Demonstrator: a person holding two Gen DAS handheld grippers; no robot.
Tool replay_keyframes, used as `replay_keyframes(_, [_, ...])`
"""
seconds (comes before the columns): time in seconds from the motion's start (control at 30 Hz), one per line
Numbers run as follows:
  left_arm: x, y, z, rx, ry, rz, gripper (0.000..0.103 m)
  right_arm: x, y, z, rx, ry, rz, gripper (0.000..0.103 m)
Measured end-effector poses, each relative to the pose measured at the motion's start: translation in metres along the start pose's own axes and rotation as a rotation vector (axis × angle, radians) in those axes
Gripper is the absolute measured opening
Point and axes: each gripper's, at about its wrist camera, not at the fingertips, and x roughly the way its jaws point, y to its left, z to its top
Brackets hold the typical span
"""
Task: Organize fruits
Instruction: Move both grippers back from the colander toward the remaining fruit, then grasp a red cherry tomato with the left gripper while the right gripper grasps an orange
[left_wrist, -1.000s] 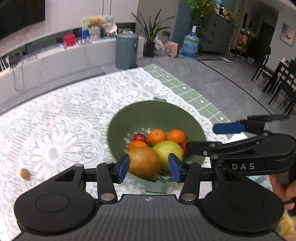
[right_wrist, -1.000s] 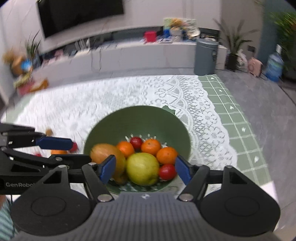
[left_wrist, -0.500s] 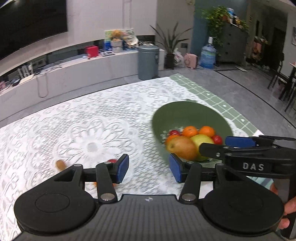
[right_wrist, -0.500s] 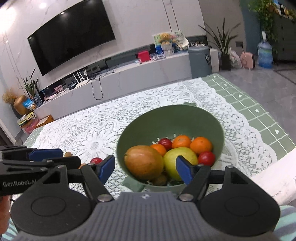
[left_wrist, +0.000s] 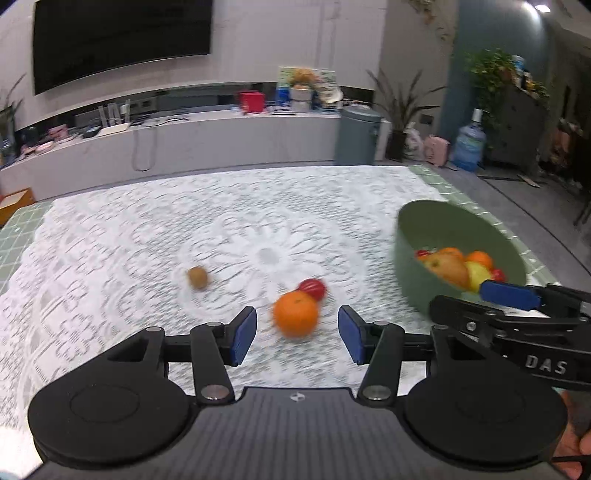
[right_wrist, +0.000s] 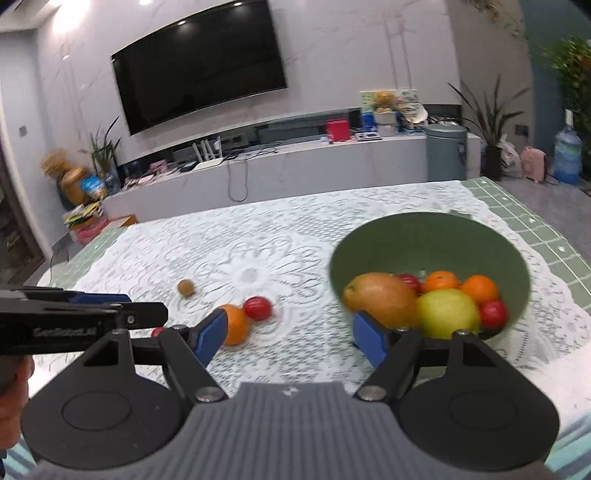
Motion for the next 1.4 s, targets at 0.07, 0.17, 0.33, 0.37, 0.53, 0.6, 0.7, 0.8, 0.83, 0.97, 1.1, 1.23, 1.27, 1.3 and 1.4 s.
replay_keyframes(0.07, [0.002, 0.008, -0.005, -0.016, -0.004, 0.036, 0.060, 0.003, 0.010, -0.002, -0.057, 0.000, 0.003, 0.072])
replay_keyframes(0.17, [0.004, 0.018, -0.012, -0.038, -0.012, 0.066, 0.060, 0.010, 0.023, -0.006, -0.134, 0.003, 0.018, 0.072])
replay_keyframes(0.33, [0.009, 0.033, -0.021, -0.058, -0.005, 0.101, 0.060, 0.026, 0.034, -0.013, -0.179, 0.017, 0.021, 0.072])
replay_keyframes(0.37, [0.011, 0.036, -0.022, -0.066, -0.002, 0.107, 0.060, 0.031, 0.035, -0.013, -0.181, 0.026, 0.026, 0.072])
replay_keyframes(0.53, [0.022, 0.052, -0.027, -0.122, 0.038, 0.059, 0.060, 0.049, 0.042, -0.016, -0.220, 0.055, 0.052, 0.072])
replay_keyframes(0.6, [0.027, 0.056, -0.028, -0.145, 0.064, 0.039, 0.060, 0.058, 0.044, -0.016, -0.240, 0.070, 0.054, 0.072])
replay_keyframes(0.7, [0.033, 0.060, -0.032, -0.151, 0.064, 0.040, 0.060, 0.070, 0.045, -0.016, -0.248, 0.097, 0.056, 0.072])
replay_keyframes(0.8, [0.039, 0.063, -0.034, -0.142, 0.070, 0.048, 0.060, 0.081, 0.045, -0.016, -0.250, 0.116, 0.061, 0.071])
replay_keyframes(0.83, [0.041, 0.065, -0.035, -0.145, 0.076, 0.045, 0.060, 0.083, 0.044, -0.017, -0.252, 0.121, 0.063, 0.071])
replay_keyframes(0.97, [0.049, 0.067, -0.038, -0.142, 0.083, 0.034, 0.060, 0.094, 0.046, -0.018, -0.272, 0.141, 0.068, 0.064])
replay_keyframes(1.1, [0.057, 0.066, -0.037, -0.126, 0.090, 0.052, 0.060, 0.104, 0.048, -0.019, -0.291, 0.147, 0.073, 0.061])
replay_keyframes(1.23, [0.066, 0.068, -0.037, -0.117, 0.104, 0.068, 0.057, 0.114, 0.050, -0.018, -0.288, 0.149, 0.084, 0.060])
replay_keyframes(1.27, [0.068, 0.068, -0.038, -0.116, 0.106, 0.069, 0.056, 0.116, 0.051, -0.017, -0.289, 0.149, 0.087, 0.060])
replay_keyframes(1.3, [0.070, 0.068, -0.038, -0.116, 0.108, 0.070, 0.055, 0.119, 0.052, -0.017, -0.289, 0.147, 0.091, 0.059])
replay_keyframes(1.4, [0.074, 0.071, -0.037, -0.128, 0.113, 0.075, 0.049, 0.127, 0.054, -0.017, -0.296, 0.151, 0.095, 0.054])
